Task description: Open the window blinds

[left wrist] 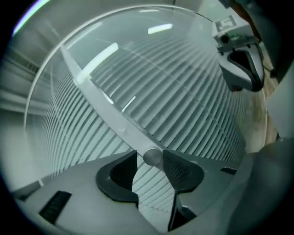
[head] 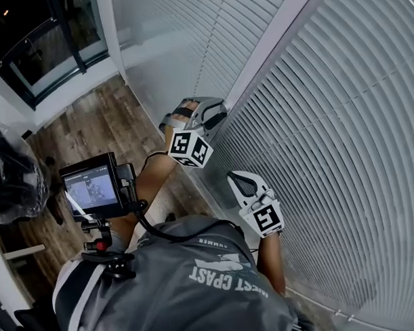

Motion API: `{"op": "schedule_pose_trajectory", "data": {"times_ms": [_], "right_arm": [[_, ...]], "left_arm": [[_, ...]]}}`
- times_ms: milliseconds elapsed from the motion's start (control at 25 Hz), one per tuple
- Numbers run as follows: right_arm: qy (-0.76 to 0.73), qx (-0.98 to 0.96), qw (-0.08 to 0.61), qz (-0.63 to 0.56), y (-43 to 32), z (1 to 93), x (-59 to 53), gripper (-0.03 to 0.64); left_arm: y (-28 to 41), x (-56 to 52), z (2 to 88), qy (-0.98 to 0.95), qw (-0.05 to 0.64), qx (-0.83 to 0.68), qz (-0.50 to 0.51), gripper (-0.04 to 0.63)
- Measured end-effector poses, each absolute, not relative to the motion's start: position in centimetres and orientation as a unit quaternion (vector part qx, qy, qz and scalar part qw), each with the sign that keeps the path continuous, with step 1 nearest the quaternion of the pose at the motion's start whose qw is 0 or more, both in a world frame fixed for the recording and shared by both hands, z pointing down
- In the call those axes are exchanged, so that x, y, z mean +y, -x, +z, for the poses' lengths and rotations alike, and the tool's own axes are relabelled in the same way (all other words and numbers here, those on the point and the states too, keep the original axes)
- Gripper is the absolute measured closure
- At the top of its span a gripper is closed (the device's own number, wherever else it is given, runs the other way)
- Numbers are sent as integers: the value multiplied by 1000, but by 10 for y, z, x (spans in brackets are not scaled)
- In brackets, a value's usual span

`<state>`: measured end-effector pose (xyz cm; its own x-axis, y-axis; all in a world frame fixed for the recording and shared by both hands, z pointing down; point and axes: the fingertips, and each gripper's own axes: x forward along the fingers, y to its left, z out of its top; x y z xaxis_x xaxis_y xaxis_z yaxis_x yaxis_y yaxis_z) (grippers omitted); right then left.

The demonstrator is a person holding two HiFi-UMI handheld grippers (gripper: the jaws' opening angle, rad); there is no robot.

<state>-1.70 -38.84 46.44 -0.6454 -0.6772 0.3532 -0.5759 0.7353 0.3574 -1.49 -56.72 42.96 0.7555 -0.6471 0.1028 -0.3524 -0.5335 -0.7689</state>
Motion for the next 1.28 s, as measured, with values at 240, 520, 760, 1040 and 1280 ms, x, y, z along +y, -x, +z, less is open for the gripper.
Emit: {"op": "schedule_pose_trajectory", "data": {"times_ms": [240,520,760,1040,1280], "right_arm": [[-349,-900,239,-104,22,471,-384,611],[-348,-902,234,-100,19,468,-390,612],[-338,-907,232,-96,24,471,-392,612],[-347,-904,234,-89,15,474,-389,612],[-345,-904,235,-87,21,477,-386,612]], "left_arm": [[15,-563,439,856,380,289,-198,469],[20,-579,431,963,-140,211,88,471],[21,-587,435,869,-405,134,249,468],[25,-577,431,890,307,301,-155,377],[10,-573,442,810,465,262,-240,465]]}}
